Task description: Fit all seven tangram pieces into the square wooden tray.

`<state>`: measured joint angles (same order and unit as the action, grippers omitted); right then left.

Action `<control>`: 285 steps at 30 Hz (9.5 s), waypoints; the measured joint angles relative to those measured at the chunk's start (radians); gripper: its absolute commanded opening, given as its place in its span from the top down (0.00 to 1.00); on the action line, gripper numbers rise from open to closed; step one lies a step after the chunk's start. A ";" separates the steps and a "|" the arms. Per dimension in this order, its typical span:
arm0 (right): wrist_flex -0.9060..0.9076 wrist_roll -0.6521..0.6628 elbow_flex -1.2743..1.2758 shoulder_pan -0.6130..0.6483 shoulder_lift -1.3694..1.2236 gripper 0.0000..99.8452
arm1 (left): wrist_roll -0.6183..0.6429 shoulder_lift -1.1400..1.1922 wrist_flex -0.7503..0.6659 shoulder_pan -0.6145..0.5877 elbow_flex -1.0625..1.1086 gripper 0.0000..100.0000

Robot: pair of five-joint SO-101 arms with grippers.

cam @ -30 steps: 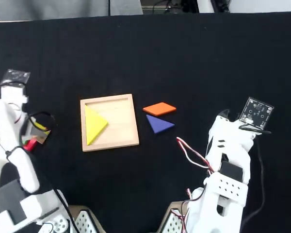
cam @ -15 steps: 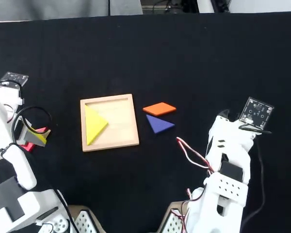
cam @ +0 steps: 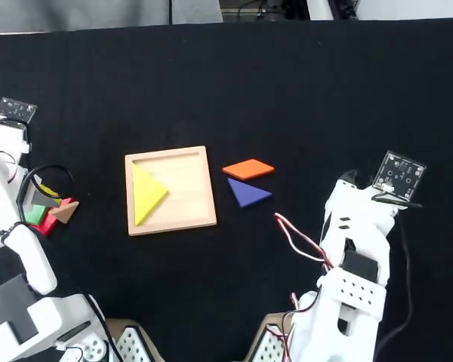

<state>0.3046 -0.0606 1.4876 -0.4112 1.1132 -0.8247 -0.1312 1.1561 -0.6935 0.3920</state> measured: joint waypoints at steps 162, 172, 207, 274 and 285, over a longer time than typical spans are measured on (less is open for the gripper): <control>-0.006 0.072 0.025 0.051 0.000 0.90 | -0.661 -0.325 -0.005 -0.118 0.419 0.74; -0.006 0.072 0.025 0.055 0.000 0.90 | -0.661 -0.319 -0.115 -0.150 0.463 0.74; -0.006 0.072 0.025 0.069 0.000 0.89 | 1.168 -0.025 0.218 -0.238 0.003 0.74; -0.006 0.120 0.040 0.091 0.000 0.90 | -0.681 -0.399 0.293 -0.261 0.203 0.89; -0.006 0.120 0.040 0.091 0.000 0.90 | -0.649 -0.399 -0.094 -0.259 0.327 0.92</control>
<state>0.2984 0.0591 1.5275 -0.3207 1.1132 -1.4737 -0.5301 1.0625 -0.9528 0.7188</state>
